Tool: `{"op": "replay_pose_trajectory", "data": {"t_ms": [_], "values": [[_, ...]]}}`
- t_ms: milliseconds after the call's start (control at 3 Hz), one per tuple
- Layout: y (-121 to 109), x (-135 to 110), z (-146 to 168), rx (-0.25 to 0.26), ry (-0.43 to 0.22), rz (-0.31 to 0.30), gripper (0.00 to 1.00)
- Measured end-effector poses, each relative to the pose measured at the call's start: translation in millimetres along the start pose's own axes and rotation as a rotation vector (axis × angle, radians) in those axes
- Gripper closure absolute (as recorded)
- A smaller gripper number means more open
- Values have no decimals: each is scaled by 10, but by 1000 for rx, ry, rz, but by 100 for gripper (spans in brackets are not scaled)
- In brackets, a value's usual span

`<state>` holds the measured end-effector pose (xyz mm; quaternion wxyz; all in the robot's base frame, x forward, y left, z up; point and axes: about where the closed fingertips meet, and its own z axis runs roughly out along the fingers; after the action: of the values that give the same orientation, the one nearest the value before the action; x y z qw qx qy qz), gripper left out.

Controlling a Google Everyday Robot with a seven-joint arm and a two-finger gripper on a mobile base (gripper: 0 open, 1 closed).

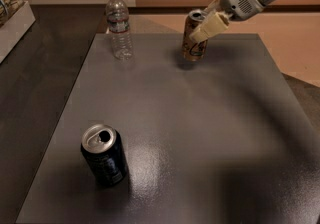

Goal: Move orange can near water bottle

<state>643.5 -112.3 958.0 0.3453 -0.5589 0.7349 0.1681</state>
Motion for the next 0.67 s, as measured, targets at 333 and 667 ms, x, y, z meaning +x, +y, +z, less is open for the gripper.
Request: {"op": "replay_pose_trajectory", "data": {"t_ms": [333,667], "values": [[78,-271,273,-15,6,-46,100],[145,-448,537,-22,28,-50,100]]}}
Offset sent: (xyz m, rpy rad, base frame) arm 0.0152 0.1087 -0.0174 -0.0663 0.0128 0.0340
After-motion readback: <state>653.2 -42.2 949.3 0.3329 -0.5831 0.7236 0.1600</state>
